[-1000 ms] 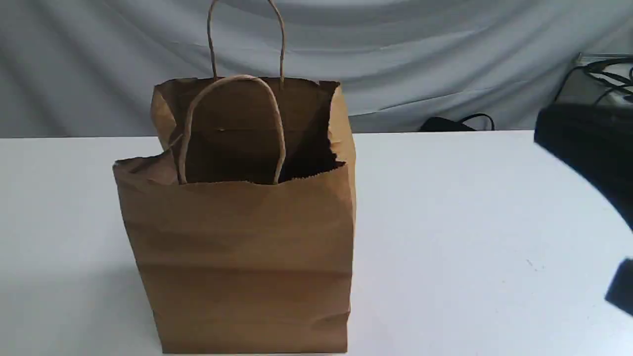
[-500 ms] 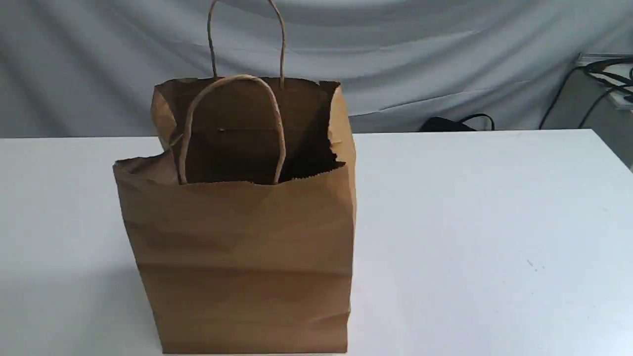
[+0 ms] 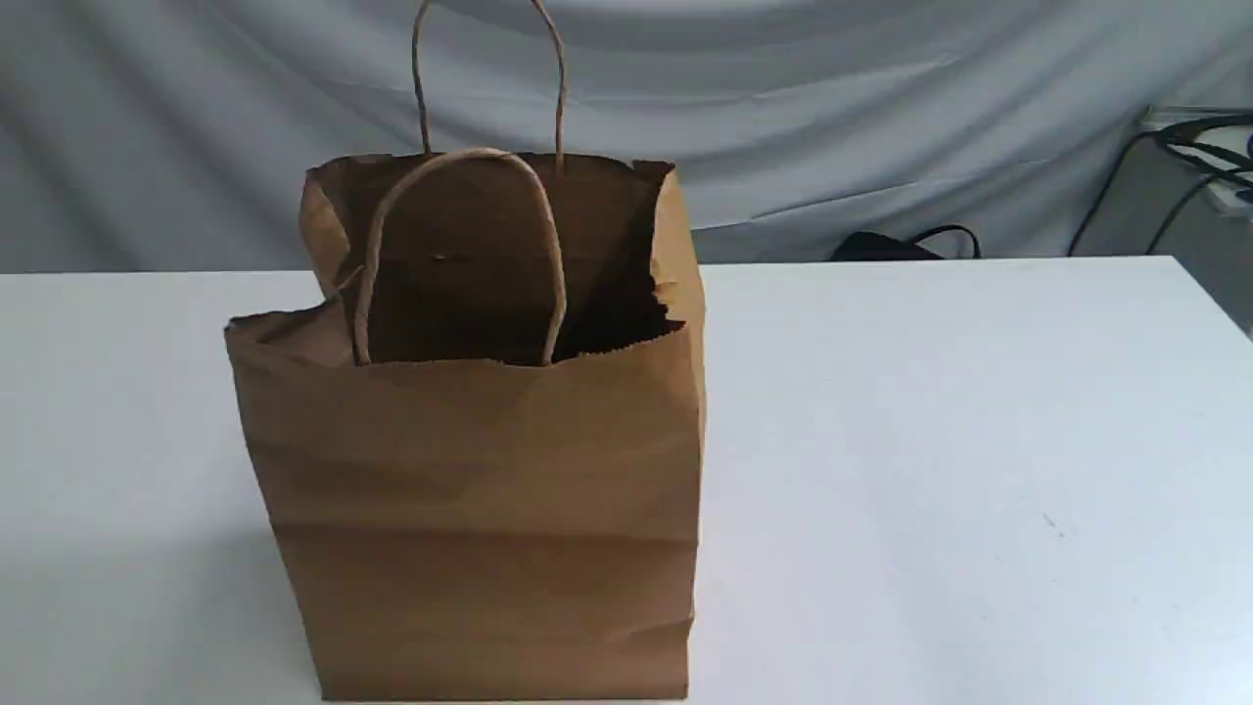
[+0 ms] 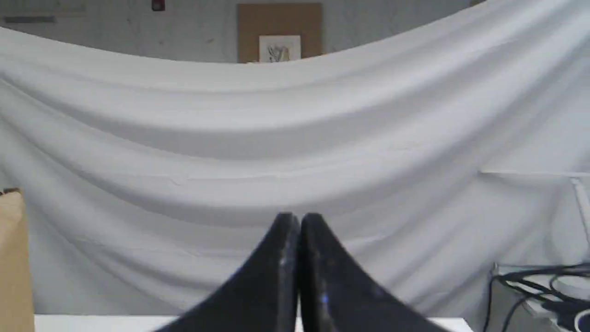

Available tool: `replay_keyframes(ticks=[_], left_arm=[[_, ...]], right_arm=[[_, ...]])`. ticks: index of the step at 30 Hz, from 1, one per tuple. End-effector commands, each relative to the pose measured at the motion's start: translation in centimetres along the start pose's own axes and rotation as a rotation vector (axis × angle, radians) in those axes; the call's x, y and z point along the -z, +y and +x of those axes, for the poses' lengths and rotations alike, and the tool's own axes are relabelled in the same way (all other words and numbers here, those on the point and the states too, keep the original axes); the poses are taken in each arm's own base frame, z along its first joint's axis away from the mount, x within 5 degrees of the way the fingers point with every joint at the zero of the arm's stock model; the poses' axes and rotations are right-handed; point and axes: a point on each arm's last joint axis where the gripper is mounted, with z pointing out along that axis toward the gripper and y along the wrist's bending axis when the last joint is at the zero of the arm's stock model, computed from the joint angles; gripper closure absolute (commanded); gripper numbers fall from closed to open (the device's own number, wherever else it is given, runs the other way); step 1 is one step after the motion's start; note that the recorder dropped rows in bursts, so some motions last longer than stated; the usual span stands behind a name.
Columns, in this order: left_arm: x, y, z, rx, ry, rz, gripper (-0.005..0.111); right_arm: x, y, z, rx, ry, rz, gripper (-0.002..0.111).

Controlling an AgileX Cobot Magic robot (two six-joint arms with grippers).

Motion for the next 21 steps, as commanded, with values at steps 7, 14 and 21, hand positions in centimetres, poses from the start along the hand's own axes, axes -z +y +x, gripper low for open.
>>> replay_keyframes(ticks=[7,14,21], left_arm=[[0.0,0.0,0.2,0.007,0.002,0.002,0.107],[0.0,0.0,0.2,0.007,0.002,0.002,0.107],[0.0,0.0,0.2,0.007,0.002,0.002,0.107]], right_arm=[[0.9,-0.4,3.6,0.077,0.387,0.043,0.108],[1.0,-0.4,3.8,0.136,0.405,0.032,0.108],[1.0,-0.3,3.8,0.059,0.41,0.03,0.108]])
